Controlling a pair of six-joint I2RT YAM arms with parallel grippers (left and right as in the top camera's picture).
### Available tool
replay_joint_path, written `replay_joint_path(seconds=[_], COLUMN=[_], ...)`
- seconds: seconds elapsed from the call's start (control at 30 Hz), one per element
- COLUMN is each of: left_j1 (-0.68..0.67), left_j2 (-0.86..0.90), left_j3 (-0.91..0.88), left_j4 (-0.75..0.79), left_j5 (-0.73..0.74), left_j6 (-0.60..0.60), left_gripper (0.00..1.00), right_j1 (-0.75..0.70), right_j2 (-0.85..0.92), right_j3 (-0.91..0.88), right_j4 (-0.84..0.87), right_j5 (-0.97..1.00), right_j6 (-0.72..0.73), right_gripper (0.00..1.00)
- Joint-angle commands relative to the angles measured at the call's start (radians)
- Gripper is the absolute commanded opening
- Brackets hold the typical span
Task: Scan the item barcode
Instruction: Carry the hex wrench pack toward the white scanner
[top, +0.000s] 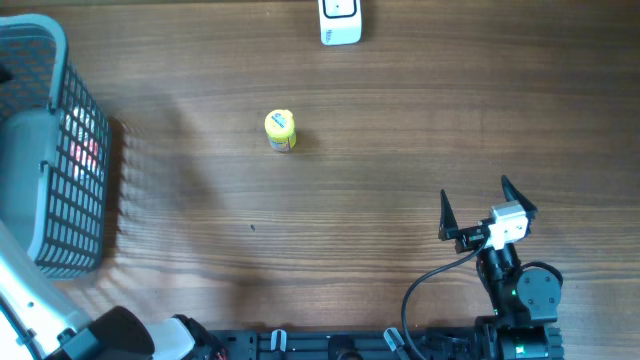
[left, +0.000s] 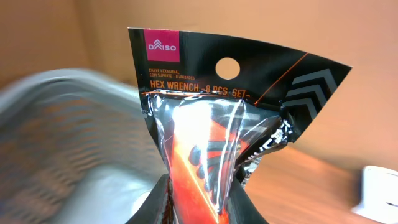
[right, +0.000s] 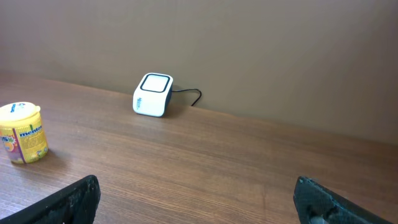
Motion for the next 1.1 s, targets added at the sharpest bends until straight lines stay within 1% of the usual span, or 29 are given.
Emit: replay_joint_path(seconds=[0.0, 0.07, 0.33, 0.53, 0.73, 0.87, 0.97, 1.03, 1.07], left_j1=[-0.080, -0.155, -0.495, -0.703, -0.846, -0.919, -0.972, -0.992, -1.002], left_j2=[-0.010, -0.009, 0.004, 0.082, 0.192, 0.274, 0.331, 0.356, 0.368], left_j3=[0.024, 0.024, 0.024, 0.024, 0.023, 0.023, 0.023, 0.019, 0.017], left_j4=[0.010, 0.010, 0.018, 0.000, -0.035, -0.082, -0.089, -0.090, -0.091], left_j5=[0.296, 0.317, 0.307, 0.306, 0.306, 0.305, 0.305, 0.295, 0.278], left_j6=[-0.092, -0.107, -0.103, -0.103, -0.103, -0.103, -0.103, -0.103, -0.103], left_gripper=[0.04, 0.04, 0.04, 0.04, 0.04, 0.04, 0.04, 0.08, 0.09], right_j1=[0.001, 0.001, 0.001, 0.001, 0.001, 0.001, 0.001, 0.001, 0.001], right_j2=[-0.005, -0.005, -0.005, -0.005, -0.005, -0.005, -0.005, -0.005, -0.005], right_j3=[-0.001, -0.001, -0.001, -0.001, -0.001, -0.001, -0.001, -0.001, -0.001], right_j4=[0.003, 0.003, 0.003, 0.003, 0.003, 0.003, 0.003, 0.003, 0.003], right_j5=[0.007, 0.007, 0.007, 0.007, 0.007, 0.007, 0.007, 0.007, 0.007], right_j6=[0.018, 0.018, 0.018, 0.018, 0.018, 0.019, 0.018, 0.018, 0.018], right_gripper=[1.00, 1.00, 1.00, 1.00, 1.00, 1.00, 1.00, 1.00, 1.00])
